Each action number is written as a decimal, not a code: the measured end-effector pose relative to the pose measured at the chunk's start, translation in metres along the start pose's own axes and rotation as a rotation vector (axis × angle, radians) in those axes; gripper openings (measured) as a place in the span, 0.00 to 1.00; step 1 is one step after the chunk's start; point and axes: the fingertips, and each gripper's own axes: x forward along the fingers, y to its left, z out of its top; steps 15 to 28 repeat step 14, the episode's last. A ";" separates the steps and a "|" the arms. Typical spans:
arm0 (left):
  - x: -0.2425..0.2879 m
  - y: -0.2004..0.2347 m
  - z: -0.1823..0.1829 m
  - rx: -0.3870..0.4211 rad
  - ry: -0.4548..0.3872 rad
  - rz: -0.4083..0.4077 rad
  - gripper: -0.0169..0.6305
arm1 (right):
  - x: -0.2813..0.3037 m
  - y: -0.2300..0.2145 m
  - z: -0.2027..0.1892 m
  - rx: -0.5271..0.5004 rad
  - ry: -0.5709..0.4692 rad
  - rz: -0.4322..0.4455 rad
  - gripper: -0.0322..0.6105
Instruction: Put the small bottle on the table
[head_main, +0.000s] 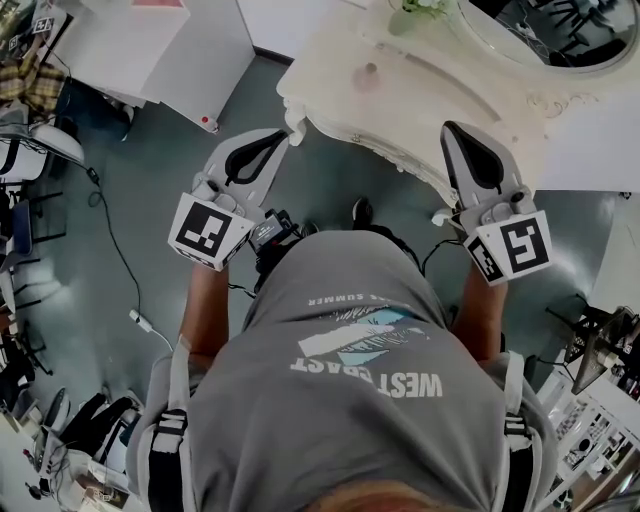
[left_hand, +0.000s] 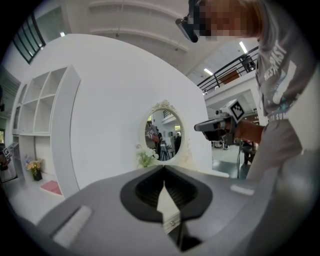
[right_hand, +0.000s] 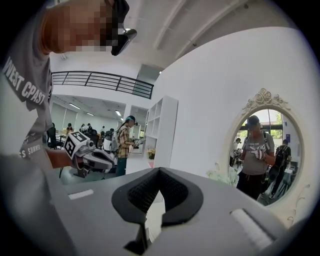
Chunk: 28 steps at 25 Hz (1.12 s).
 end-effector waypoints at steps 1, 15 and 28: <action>-0.001 0.000 -0.001 0.001 0.000 -0.003 0.03 | 0.000 0.001 0.000 0.000 0.001 -0.003 0.05; -0.003 0.009 -0.014 -0.008 0.015 -0.021 0.03 | 0.011 0.007 -0.007 0.008 0.022 -0.013 0.05; -0.003 0.009 -0.014 -0.008 0.015 -0.021 0.03 | 0.011 0.007 -0.007 0.008 0.022 -0.013 0.05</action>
